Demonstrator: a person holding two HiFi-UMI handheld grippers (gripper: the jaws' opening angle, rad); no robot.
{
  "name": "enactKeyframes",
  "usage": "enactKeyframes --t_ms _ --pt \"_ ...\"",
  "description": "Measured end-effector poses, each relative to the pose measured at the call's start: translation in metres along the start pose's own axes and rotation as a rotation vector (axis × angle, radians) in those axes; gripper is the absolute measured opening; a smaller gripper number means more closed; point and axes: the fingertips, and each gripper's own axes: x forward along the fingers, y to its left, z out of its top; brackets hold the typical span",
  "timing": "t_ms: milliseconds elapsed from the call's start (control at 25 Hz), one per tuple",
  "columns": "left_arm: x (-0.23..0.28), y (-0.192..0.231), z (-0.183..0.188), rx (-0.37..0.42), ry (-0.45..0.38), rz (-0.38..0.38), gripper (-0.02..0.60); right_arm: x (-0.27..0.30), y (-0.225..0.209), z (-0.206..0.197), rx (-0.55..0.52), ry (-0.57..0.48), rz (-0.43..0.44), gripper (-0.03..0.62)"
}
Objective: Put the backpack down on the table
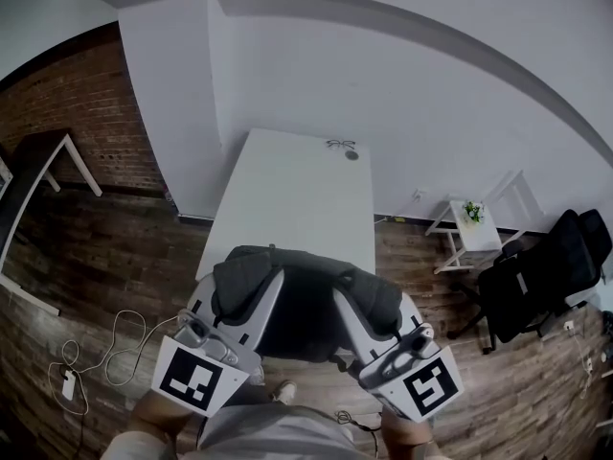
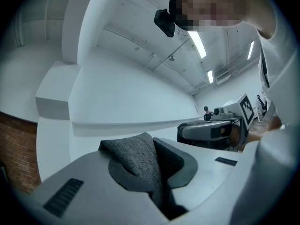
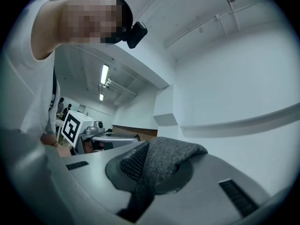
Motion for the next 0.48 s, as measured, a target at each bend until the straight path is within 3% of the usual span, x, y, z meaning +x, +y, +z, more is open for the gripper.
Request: enactKeyframes --t_ms 240,480 --pt "0.035 0.019 0.027 0.031 -0.036 -0.017 0.038 0.019 -0.037 0.019 -0.048 -0.016 -0.032 0.048" --pt "0.082 0.051 0.01 0.03 -0.045 -0.017 0.038 0.052 -0.08 -0.001 -0.059 0.007 -0.099 0.046"
